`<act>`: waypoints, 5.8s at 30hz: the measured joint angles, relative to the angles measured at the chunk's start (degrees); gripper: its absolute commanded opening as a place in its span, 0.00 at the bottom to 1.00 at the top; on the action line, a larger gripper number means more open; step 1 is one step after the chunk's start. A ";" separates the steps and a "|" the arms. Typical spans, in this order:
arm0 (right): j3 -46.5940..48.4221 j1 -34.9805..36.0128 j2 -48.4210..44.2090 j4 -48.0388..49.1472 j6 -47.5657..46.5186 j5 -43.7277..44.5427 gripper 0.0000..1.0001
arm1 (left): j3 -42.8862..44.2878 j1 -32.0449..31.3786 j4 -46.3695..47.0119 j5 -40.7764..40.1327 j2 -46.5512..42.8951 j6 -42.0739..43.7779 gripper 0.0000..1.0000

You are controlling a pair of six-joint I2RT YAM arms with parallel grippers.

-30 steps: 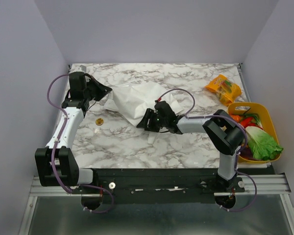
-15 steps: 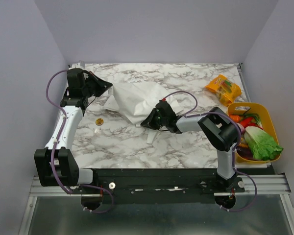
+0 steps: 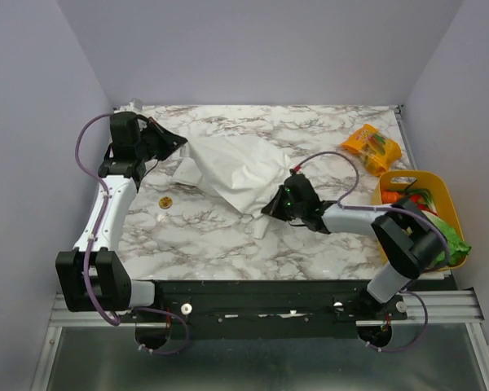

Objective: Pin the brooch onto the clothing

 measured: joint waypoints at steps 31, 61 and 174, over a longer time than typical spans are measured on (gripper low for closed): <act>-11.69 -18.40 -14.29 -7.65 -15.43 -13.75 0.70 | -17.03 -11.26 6.75 -3.54 -1.60 -0.57 0.00; -8.57 -18.80 -36.68 -17.57 -18.58 -7.67 0.11 | -6.56 -11.26 -2.10 -7.69 -0.66 4.68 0.00; -12.68 -38.97 -57.51 -58.82 -23.08 -22.91 0.01 | -35.04 -10.05 -34.27 -19.12 -50.82 -6.95 0.00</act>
